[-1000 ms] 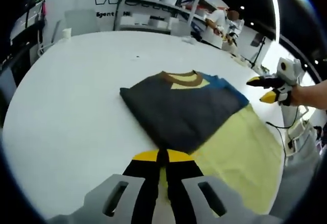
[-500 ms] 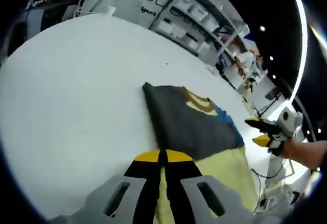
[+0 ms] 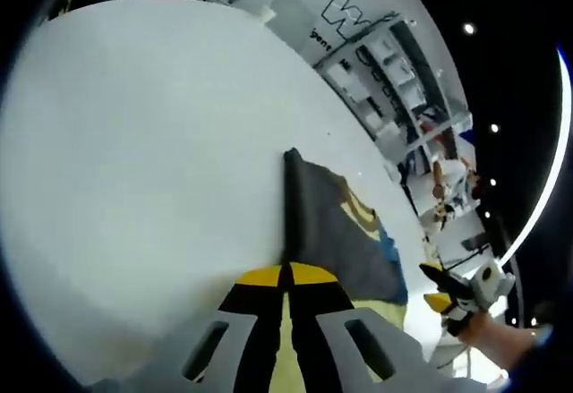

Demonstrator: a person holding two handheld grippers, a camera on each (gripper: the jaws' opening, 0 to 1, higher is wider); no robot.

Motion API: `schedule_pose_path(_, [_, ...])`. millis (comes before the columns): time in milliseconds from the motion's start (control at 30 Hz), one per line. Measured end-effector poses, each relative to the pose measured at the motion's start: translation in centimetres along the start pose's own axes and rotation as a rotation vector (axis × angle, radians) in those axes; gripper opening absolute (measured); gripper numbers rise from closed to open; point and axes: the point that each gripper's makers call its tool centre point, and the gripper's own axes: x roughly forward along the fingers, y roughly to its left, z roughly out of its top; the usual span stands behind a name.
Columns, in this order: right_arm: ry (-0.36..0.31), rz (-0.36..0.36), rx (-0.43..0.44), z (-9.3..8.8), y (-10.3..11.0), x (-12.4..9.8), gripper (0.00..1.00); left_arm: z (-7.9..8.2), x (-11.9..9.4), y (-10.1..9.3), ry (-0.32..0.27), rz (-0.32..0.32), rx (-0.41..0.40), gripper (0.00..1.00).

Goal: Fold the garment on the visible template until the final outline fits inside the template.

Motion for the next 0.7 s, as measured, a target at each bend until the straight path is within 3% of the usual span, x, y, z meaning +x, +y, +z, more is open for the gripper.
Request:
schedule_pose_path(167, [-0.001,-0.01,0.009,-0.5,-0.3,-0.7,0.46,0.2,-0.2,0.5,0.005,0.023,0.067,0.0])
schedule_pose_path(267, [0.001,-0.019,0.015,-1.0,-0.4,-1.3,0.46,0.0,-0.9,0.2,0.022,0.007,0.155,0.0])
schedule_pose_path(433, [0.002,-0.031,0.025,-1.8,-0.5,-2.2,0.47,-0.8,-1.9,-0.2,0.053,-0.036,0.325,0.03])
schedule_pose_path(567, [0.003,-0.035,0.026,-2.6,-0.2,-3.1,0.47,-1.4,-2.9,-0.8,0.068,-0.065,0.398,0.06])
schedule_pose_path(700, [0.011,-0.038,0.02,-3.6,0.3,-4.0,0.47,-2.1,-4.1,-2.3,0.076,-0.135,0.524,0.1])
